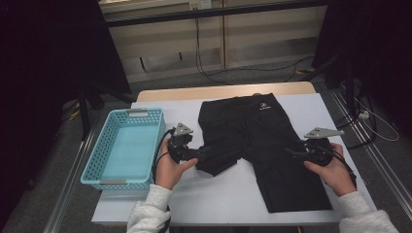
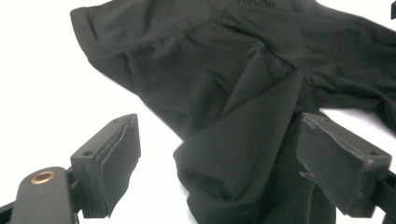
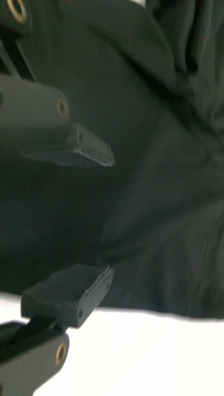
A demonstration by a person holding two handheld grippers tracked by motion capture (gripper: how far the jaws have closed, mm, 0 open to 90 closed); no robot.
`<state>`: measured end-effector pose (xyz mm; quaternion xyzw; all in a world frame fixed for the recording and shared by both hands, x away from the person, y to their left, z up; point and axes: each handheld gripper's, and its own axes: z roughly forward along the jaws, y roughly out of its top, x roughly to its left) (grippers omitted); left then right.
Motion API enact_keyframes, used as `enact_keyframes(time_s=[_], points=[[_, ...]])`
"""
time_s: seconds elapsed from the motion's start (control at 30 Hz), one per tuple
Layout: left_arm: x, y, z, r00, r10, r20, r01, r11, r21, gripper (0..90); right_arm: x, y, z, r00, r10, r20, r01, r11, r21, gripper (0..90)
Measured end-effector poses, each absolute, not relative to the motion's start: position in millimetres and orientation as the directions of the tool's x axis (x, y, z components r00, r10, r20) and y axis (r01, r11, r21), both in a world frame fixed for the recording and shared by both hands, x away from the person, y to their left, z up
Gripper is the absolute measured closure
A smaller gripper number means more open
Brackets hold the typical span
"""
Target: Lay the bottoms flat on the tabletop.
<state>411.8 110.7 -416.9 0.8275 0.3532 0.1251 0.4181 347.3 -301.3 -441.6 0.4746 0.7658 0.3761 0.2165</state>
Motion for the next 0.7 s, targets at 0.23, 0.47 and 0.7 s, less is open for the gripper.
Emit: enact_keyframes(time_s=[0.23,0.47,0.7], points=[[403.5,106.3,-431.0,0.724,0.677,-0.136,0.538,-0.429,0.726,37.4,346.0,-279.7,-440.1,-0.508,0.861,0.03,0.546,0.295,0.784,31.3],[399.5,104.4,-444.0,0.712,0.673,-0.2,0.593,-0.425,0.684,63.6,345.3,-270.8,-434.9,-0.538,0.843,0.031,0.514,0.299,0.804,30.4],[399.9,99.7,-442.5,0.721,0.652,-0.236,0.6,-0.416,0.683,89.1,342.3,-257.2,-432.9,-0.579,0.814,0.034,0.495,0.318,0.809,30.2]])
